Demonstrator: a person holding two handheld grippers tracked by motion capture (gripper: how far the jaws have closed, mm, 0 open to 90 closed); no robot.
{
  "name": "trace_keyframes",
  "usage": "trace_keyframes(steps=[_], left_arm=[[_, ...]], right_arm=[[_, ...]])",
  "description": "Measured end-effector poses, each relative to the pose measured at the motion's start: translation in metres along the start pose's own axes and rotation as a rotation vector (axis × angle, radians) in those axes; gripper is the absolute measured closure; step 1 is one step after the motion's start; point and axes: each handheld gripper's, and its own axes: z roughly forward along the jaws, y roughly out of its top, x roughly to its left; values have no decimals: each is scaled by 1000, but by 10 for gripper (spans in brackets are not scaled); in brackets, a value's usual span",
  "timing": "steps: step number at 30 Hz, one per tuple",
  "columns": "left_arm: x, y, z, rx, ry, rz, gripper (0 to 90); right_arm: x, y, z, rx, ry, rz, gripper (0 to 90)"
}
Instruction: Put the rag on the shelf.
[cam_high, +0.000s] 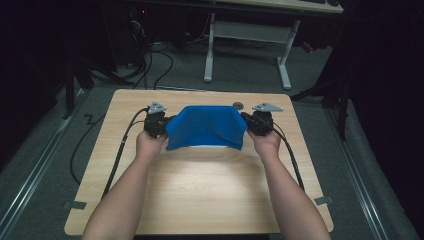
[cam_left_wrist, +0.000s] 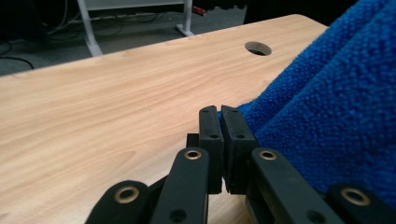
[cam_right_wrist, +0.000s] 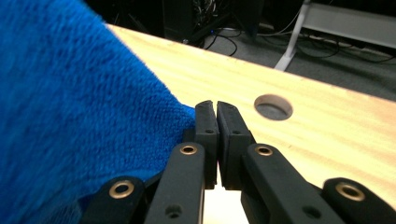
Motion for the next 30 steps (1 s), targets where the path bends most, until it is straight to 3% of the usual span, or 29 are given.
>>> trace_keyframes(steps=[13,30], left_arm=[[1,-19,11,34,-22,-41,880],[-3,-30,20,75,-41,-54,876]], right_arm=[[5,-19,3,23,11,6,884],[6,-34,9,58,11,15,884]])
